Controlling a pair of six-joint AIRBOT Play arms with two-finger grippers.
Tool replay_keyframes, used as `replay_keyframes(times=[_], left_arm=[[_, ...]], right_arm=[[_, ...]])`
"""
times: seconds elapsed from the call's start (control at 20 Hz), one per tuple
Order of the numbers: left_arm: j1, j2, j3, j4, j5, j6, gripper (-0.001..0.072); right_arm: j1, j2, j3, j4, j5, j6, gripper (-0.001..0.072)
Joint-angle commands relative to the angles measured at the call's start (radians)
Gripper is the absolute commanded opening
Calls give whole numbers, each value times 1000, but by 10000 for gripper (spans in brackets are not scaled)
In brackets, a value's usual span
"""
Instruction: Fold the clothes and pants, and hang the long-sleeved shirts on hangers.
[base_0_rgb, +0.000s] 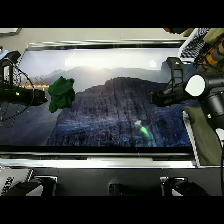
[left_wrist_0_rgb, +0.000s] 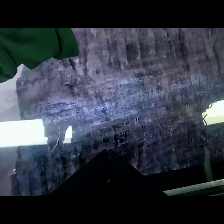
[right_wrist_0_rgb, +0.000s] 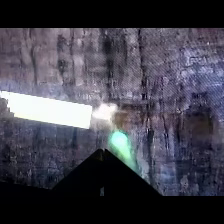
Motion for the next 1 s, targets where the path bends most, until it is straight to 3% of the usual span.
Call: replay_keyframes(times=[0.0,0.7,0.95], left_arm=[[0,1,0,0,0,0,19],[0,1,-1,0,1,0,19],[0,1,-1,0,118,0,19]], right_arm=[[1,0,1,0,0,0,36],[1,0,1,0,0,0,36],[1,0,1,0,-44,0,36]])
